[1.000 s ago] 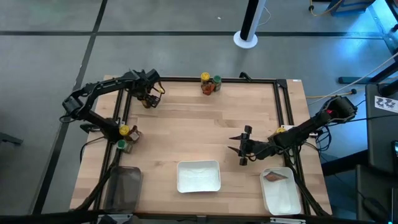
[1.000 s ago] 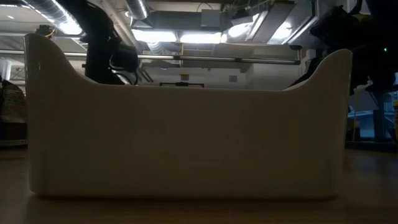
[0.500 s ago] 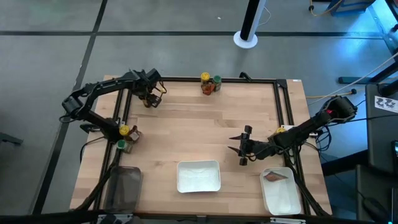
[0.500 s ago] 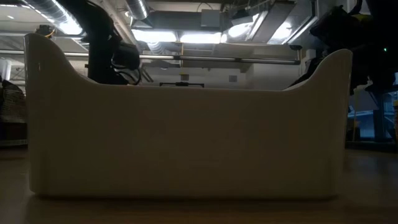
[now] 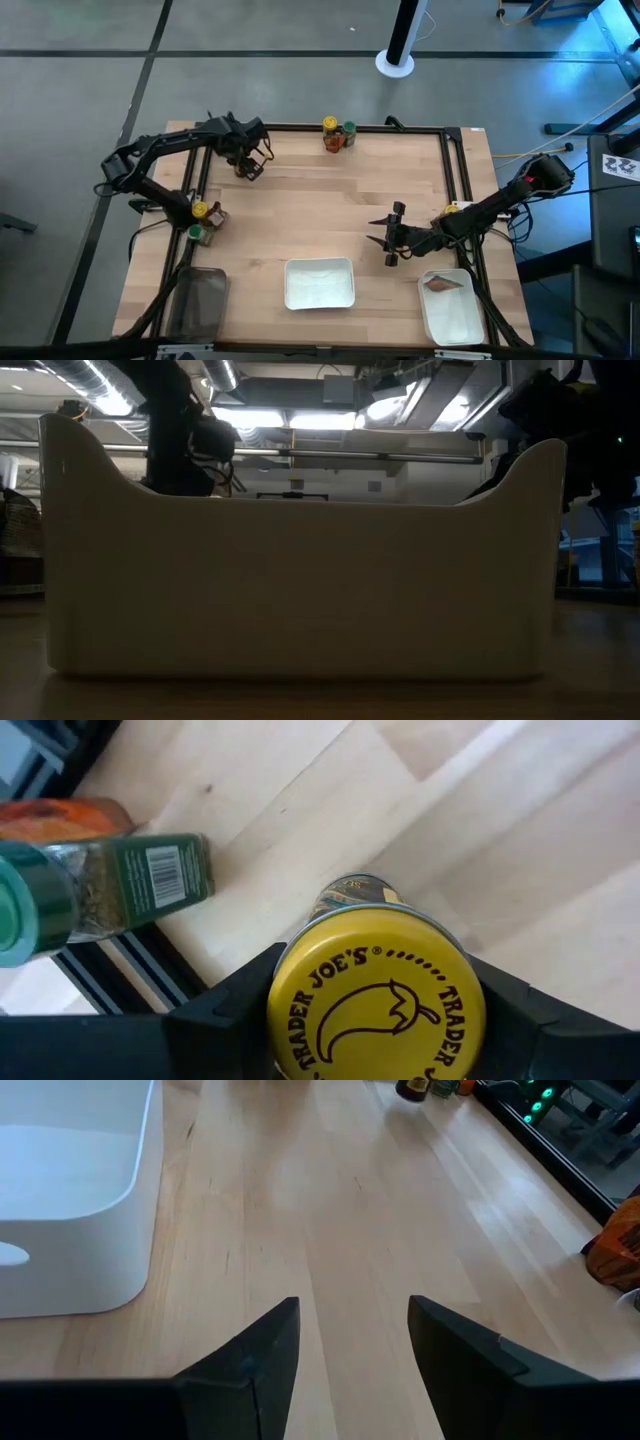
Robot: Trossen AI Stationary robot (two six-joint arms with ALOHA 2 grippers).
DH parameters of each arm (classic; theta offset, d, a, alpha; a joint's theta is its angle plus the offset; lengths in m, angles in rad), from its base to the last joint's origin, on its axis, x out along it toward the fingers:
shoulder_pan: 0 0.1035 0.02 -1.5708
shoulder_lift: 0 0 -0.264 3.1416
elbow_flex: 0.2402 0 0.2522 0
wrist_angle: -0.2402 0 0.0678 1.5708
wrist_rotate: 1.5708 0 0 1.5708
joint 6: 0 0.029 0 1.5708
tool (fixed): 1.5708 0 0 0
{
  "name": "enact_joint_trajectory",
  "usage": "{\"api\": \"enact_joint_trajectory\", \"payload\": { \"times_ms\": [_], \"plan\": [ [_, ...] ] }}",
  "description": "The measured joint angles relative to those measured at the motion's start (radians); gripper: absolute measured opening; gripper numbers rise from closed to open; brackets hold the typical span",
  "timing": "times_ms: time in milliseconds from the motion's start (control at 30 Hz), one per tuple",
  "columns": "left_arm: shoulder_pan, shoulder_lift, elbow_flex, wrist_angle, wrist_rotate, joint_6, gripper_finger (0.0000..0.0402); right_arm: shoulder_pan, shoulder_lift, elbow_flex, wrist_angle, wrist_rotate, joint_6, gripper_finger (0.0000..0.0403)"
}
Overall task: Sort spices by type
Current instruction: Put the top left yellow seasoning bottle into the left white bin
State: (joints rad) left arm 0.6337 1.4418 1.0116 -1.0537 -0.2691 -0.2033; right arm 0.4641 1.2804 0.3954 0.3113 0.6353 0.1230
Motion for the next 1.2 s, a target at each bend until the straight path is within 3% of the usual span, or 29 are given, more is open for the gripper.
{"api": "enact_joint_trajectory", "payload": {
  "times_ms": [500,700,1200],
  "plan": [
    [-0.300,0.000,0.216,-0.059,0.024,-0.111,0.0211,0.000,0.000,0.000,0.018,0.035,-0.001,0.0189],
    [-0.457,-0.001,0.292,0.009,0.095,-0.129,0.0211,0.000,0.000,0.000,0.028,0.035,-0.005,0.0189],
    [-0.773,0.017,0.426,0.182,0.094,-0.101,0.0211,0.000,0.000,0.000,0.031,0.034,-0.006,0.0189]
  ]
}}
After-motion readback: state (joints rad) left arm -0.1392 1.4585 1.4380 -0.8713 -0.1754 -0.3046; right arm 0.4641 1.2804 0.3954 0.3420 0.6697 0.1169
